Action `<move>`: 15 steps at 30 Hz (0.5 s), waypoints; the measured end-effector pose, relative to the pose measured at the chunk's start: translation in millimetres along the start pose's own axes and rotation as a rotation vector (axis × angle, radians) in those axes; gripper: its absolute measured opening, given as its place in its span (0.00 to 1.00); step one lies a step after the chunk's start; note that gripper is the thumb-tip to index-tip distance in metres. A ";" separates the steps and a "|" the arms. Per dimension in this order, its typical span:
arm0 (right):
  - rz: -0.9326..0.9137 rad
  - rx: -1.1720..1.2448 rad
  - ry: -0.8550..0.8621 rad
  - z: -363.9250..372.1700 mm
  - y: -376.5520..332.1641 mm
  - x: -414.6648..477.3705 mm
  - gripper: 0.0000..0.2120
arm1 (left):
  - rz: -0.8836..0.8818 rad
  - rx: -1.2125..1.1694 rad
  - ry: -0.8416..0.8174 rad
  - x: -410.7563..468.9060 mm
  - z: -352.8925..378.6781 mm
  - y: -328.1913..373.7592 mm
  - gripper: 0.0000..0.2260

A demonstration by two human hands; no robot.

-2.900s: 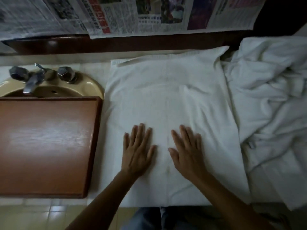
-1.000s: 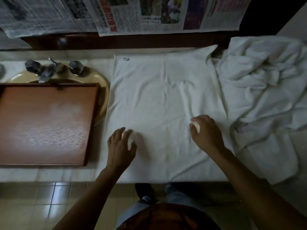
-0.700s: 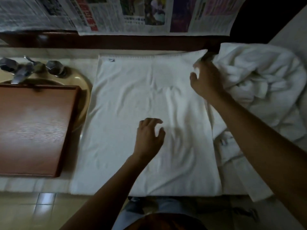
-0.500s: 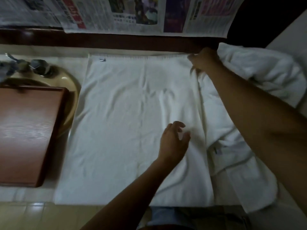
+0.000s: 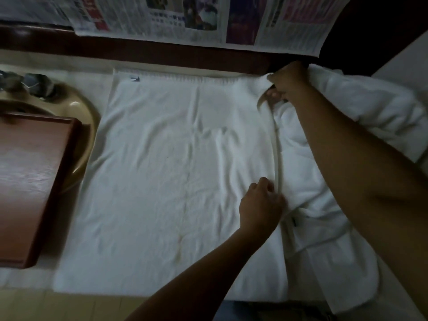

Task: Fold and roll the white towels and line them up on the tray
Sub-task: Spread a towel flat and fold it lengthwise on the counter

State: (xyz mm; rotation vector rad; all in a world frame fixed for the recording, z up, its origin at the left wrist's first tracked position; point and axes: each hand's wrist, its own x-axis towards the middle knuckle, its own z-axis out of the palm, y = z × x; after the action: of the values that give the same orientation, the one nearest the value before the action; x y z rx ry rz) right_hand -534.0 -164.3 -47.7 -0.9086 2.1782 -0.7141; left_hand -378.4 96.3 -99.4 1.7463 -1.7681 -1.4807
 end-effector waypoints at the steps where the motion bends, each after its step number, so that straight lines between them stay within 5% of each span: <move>1: -0.005 0.039 -0.016 -2.0 -4.6 -2.3 0.07 | 0.014 0.012 -0.014 0.7 -2.2 -0.7 0.05; 8: -0.302 0.178 -0.143 -7.5 -41.8 -40.4 0.13 | 0.035 -0.298 -0.050 -23.7 -57.8 2.4 0.06; 15: -0.521 0.241 -0.301 57.1 -99.2 -76.5 0.03 | -0.055 -0.882 -0.080 -46.4 -170.1 -25.2 0.07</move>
State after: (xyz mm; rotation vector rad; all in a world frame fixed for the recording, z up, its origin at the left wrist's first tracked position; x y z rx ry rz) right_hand -410.8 -179.3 12.1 -1.3701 1.5615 -0.9859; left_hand -222.4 62.2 -20.3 1.2669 -0.8365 -1.9458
